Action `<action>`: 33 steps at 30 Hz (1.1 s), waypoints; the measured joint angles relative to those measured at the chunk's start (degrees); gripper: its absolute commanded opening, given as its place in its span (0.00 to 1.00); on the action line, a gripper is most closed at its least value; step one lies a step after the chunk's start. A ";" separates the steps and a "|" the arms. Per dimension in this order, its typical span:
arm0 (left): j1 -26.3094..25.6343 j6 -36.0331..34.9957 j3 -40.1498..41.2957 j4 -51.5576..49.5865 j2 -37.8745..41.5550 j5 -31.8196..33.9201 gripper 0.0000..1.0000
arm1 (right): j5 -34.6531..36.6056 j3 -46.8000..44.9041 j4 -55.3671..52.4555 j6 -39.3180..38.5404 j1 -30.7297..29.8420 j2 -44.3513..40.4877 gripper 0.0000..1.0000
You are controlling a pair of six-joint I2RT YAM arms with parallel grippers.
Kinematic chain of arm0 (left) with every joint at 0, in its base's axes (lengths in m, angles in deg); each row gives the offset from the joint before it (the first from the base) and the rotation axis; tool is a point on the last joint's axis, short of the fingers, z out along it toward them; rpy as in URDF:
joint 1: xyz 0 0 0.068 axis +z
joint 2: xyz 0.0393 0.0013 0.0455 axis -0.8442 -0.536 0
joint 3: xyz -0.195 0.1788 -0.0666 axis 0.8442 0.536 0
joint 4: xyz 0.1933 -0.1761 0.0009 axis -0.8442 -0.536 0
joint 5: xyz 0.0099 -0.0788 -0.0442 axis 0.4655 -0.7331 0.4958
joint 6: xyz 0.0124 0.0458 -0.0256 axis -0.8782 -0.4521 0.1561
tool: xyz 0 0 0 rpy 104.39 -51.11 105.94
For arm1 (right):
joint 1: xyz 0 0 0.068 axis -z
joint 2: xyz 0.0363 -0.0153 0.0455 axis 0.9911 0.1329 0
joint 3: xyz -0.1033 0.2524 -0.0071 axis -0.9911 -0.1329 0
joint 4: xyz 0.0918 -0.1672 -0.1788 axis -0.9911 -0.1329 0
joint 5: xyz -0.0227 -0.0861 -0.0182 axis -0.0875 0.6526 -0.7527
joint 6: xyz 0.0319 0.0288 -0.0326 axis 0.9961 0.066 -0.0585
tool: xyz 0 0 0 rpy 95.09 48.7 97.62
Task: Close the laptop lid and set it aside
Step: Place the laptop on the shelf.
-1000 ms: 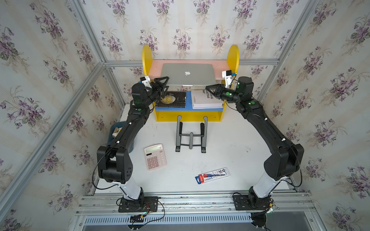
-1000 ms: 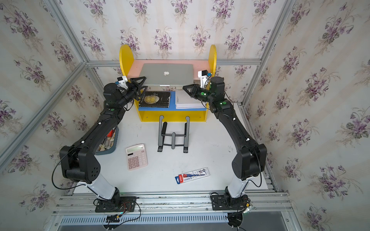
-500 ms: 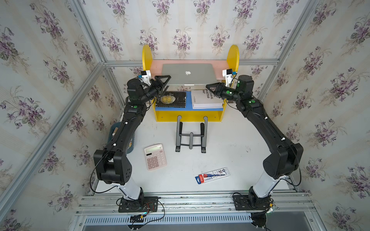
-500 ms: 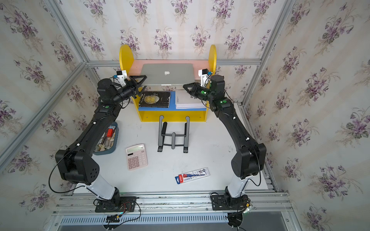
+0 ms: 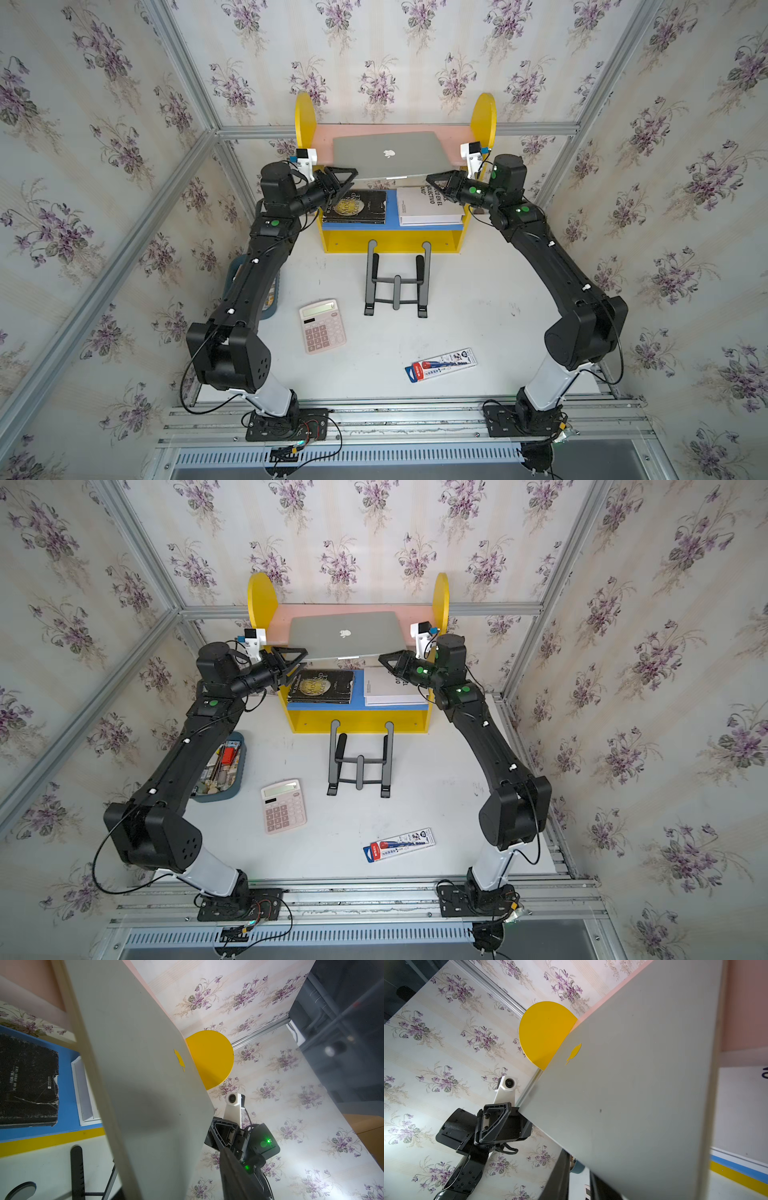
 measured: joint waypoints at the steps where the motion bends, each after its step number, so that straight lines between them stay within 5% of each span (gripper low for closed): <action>1: 0.11 -0.20 -0.42 -0.52 -0.22 -0.13 0.44 | -0.02 0.22 -0.07 0.02 0.00 0.15 0.22; 6: 0.35 -1.64 -7.19 -4.15 -4.46 -0.72 0.29 | 0.11 1.11 -0.09 0.02 -0.02 0.85 0.22; 11: 0.39 -1.95 -15.72 -7.65 -9.68 -1.75 0.27 | 0.13 1.60 -0.24 0.04 -0.09 1.31 0.23; 24: 1.09 -3.72 -16.33 -11.30 -11.41 -1.68 0.53 | -0.04 7.06 -3.32 -0.44 -0.13 4.72 0.23; 33: 1.64 -4.90 -13.16 -10.16 -8.39 -1.62 0.56 | 0.81 13.97 -7.82 -0.92 -0.11 8.94 0.23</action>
